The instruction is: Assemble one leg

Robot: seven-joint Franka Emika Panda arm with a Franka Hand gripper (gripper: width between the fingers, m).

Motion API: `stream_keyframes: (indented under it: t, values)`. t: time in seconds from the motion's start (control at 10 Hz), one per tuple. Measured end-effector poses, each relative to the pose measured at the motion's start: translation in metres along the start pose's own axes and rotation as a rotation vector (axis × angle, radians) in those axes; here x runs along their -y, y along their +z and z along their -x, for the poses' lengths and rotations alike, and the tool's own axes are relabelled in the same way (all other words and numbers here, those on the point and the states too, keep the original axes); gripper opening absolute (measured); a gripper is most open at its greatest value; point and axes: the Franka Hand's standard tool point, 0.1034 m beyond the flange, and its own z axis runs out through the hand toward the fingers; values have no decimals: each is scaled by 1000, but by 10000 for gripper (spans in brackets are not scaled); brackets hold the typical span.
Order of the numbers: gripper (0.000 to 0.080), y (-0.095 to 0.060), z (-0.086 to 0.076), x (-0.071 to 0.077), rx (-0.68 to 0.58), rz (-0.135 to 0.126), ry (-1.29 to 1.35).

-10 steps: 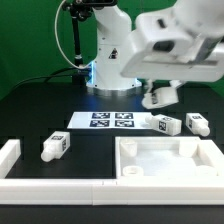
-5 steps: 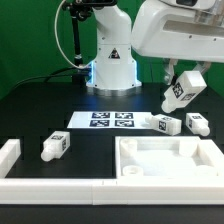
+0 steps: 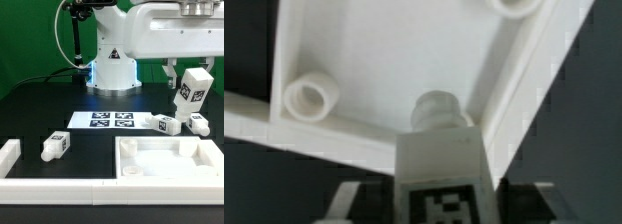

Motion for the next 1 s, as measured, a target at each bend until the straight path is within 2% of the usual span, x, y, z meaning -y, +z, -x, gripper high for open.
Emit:
stream_keyframes:
  t: [0.1,0.2,0.3,0.4,0.5,0.6,0.7,1.0]
  values:
    - [279,-7,-13,-8,-91,9,-1]
    - [279,-9,-16,-7,-148,42,-34]
    - [279,-8,-16,-11,-220,61,-35]
    - [279,-6,-13,-14,-240,71,-30]
    - [279,-5,-11,-14,-232,67,-26]
    - [279,4,0,-16,-214,54,10]
    - [279,14,4,-12,-200,40,26]
    - [279,44,-4,2,-210,38,32]
